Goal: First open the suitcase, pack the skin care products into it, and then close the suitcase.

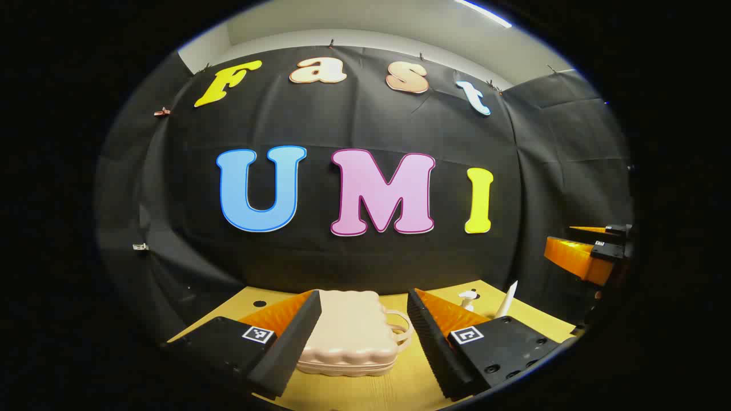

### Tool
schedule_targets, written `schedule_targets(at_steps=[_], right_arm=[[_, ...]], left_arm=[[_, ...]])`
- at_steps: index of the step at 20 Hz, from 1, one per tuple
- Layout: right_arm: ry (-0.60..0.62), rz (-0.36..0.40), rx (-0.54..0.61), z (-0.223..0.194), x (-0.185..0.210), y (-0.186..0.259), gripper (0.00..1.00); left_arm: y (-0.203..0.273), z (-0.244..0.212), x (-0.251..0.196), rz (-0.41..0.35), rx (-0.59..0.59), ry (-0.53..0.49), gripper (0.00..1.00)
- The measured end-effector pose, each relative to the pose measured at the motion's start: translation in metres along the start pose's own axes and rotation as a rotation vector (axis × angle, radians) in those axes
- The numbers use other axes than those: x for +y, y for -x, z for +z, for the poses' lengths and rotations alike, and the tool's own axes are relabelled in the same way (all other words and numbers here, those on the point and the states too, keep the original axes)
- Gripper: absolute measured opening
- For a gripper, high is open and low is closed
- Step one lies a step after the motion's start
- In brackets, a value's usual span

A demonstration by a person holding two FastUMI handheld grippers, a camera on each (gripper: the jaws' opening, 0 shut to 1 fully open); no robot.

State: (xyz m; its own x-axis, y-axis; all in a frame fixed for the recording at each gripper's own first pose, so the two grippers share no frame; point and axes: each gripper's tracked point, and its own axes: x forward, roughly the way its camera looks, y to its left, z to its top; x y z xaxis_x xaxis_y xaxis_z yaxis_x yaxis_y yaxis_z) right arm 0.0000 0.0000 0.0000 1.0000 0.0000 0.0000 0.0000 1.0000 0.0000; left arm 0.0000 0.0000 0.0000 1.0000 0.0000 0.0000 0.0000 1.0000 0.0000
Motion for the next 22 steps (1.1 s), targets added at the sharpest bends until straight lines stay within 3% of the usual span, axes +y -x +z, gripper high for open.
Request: schedule_targets(at_steps=[16, 22], right_arm=[[0.0, -0.016, -0.004, -0.004, -0.017, -0.006, 0.96], [-0.011, -0.011, 0.011, -0.009, -0.021, -0.013, 0.96]], left_arm=[[-0.008, 0.006, -0.008, 0.017, -0.032, -0.051, 0.96], [-0.025, -0.002, -0.018, 0.008, 0.013, -0.051, 0.96]])
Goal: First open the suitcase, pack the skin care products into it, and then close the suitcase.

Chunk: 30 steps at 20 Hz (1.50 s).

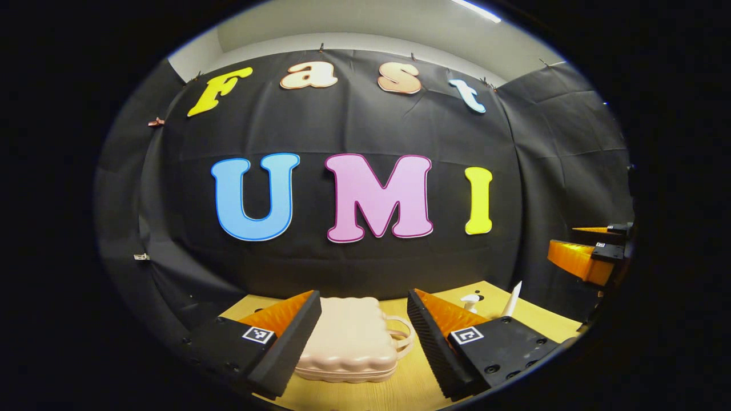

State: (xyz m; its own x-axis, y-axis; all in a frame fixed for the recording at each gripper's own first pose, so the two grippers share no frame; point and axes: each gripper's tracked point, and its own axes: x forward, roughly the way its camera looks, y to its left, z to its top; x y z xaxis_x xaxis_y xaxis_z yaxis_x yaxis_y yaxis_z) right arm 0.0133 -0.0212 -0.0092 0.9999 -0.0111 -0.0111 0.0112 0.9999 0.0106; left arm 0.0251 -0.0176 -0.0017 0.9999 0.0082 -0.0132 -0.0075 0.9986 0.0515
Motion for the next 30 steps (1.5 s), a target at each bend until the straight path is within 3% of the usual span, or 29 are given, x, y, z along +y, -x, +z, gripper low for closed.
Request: schedule_targets(at_steps=[11, 17, 19, 24, 26, 27, 30], right_arm=[[0.059, -0.033, 0.055, -0.032, -0.048, -0.028, 0.96], [0.061, -0.075, 0.157, -0.078, -0.082, -0.053, 0.97], [0.057, -0.092, 0.196, -0.092, -0.092, -0.062, 0.97], [-0.051, -0.127, 0.245, -0.102, -0.101, -0.078, 0.97], [-0.048, -0.135, 0.242, -0.101, -0.102, -0.079, 0.97], [-0.04, -0.133, 0.24, -0.101, -0.1, -0.078, 0.97], [-0.031, -0.115, 0.242, -0.101, -0.094, -0.074, 0.97]], left_arm=[[-0.114, -0.072, -0.096, -0.158, 0.173, 0.033, 0.96], [-0.183, -0.135, -0.134, -0.168, 0.287, 0.007, 0.97], [-0.201, -0.16, -0.142, -0.155, 0.332, 0.012, 0.96], [-0.225, -0.224, -0.141, -0.034, 0.486, 0.08, 0.95], [-0.233, -0.237, -0.14, -0.002, 0.52, 0.059, 0.95], [-0.235, -0.242, -0.14, 0.017, 0.535, 0.033, 0.84], [-0.244, -0.259, -0.131, 0.079, 0.612, -0.046, 0.8]])
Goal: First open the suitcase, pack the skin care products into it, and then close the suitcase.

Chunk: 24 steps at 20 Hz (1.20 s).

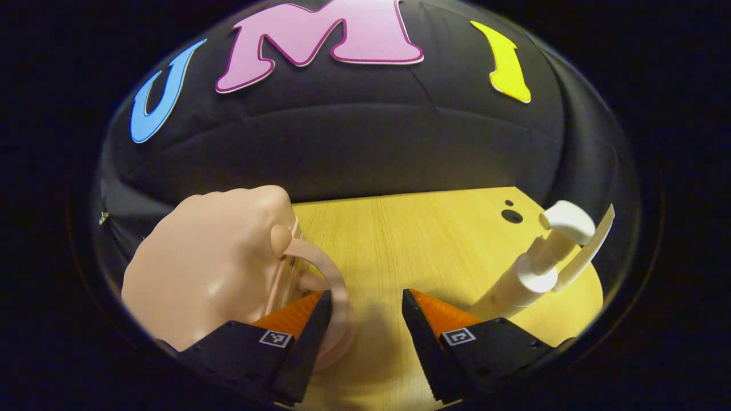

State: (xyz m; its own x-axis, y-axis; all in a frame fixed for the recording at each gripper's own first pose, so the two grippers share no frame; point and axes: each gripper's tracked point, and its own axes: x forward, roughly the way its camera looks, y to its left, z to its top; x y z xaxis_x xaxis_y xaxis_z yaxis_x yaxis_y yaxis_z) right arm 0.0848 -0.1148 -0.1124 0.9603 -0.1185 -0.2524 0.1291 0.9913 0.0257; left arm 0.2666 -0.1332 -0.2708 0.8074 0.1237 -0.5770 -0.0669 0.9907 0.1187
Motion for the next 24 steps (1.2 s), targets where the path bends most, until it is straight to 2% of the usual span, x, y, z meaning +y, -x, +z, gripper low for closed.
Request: schedule_targets(at_steps=[2, 5, 6, 7, 9, 11, 13, 14, 15, 17, 21, 24], right_arm=[[-0.009, 0.012, 0.004, -0.002, 0.004, 0.003, 0.96], [-0.029, 0.023, 0.014, -0.003, 0.007, 0.004, 0.96], [-0.043, 0.025, 0.012, 0.0, 0.008, 0.004, 0.97], [-0.051, 0.022, 0.006, 0.002, 0.007, 0.004, 0.97], [-0.044, 0.012, -0.005, 0.005, 0.005, 0.004, 0.96], [-0.028, 0.008, -0.016, 0.009, 0.004, 0.005, 0.96], [-0.017, 0.007, -0.03, 0.014, 0.006, 0.007, 0.96], [-0.015, 0.006, -0.036, 0.017, 0.009, 0.009, 1.0], [-0.009, 0.009, -0.045, 0.021, 0.012, 0.012, 0.96], [0.017, 0.003, -0.075, 0.029, 0.017, 0.017, 0.97], [0.012, 0.011, -0.109, 0.041, 0.037, 0.027, 0.97], [0.005, 0.03, -0.123, 0.045, 0.055, 0.033, 0.96]], left_arm=[[-0.011, -0.005, 0.005, 0.04, 0.038, -0.006, 0.75], [-0.021, -0.01, 0.019, 0.079, 0.087, 0.007, 0.6], [-0.022, -0.008, 0.021, 0.059, 0.085, 0.034, 0.51], [-0.019, -0.008, 0.017, 0.028, 0.094, 0.063, 0.28], [-0.012, 0.002, 0.014, -0.024, 0.083, 0.074, 0.22], [0.002, 0.025, 0.016, -0.034, 0.033, 0.045, 0.16], [0.024, 0.04, 0.018, -0.074, 0.036, 0.11, 0.14], [0.035, 0.05, 0.019, -0.099, 0.041, 0.15, 0.14], [0.047, 0.059, 0.025, -0.115, 0.042, 0.168, 0.14], [0.067, 0.082, 0.041, -0.129, 0.031, 0.169, 0.14], [0.117, 0.133, 0.106, -0.162, 0.037, 0.186, 0.14], [0.139, 0.158, 0.169, -0.149, 0.036, 0.184, 0.14]])
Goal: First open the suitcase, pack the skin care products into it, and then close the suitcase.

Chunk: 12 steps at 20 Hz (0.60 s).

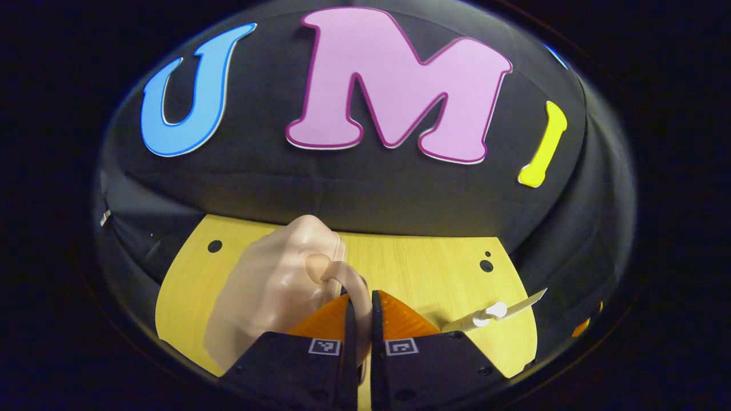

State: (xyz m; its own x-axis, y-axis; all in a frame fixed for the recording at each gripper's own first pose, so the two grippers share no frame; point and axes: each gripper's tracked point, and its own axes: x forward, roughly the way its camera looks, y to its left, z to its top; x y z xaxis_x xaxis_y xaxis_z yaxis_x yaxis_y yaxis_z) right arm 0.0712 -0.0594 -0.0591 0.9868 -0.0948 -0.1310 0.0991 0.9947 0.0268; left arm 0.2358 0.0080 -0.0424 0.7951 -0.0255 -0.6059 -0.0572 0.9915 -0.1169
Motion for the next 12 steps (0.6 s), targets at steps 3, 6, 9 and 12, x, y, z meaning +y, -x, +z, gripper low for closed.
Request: schedule_targets(at_steps=[3, 6, 9, 12], right_arm=[[-0.01, 0.015, -0.02, 0.011, 0.016, 0.006, 0.96], [0.007, 0.024, -0.027, 0.014, 0.027, 0.014, 0.96], [0.023, 0.015, -0.03, 0.021, 0.03, 0.026, 0.97], [0.06, -0.002, -0.018, 0.021, 0.033, 0.034, 0.93]], left_arm=[[0.019, 0.024, 0.062, 0.056, -0.016, -0.093, 0.14], [0.027, 0.04, 0.132, 0.148, -0.037, -0.131, 0.14], [0.031, 0.052, 0.216, 0.254, -0.078, -0.208, 0.13], [0.018, 0.045, 0.284, 0.294, -0.096, -0.192, 0.12]])
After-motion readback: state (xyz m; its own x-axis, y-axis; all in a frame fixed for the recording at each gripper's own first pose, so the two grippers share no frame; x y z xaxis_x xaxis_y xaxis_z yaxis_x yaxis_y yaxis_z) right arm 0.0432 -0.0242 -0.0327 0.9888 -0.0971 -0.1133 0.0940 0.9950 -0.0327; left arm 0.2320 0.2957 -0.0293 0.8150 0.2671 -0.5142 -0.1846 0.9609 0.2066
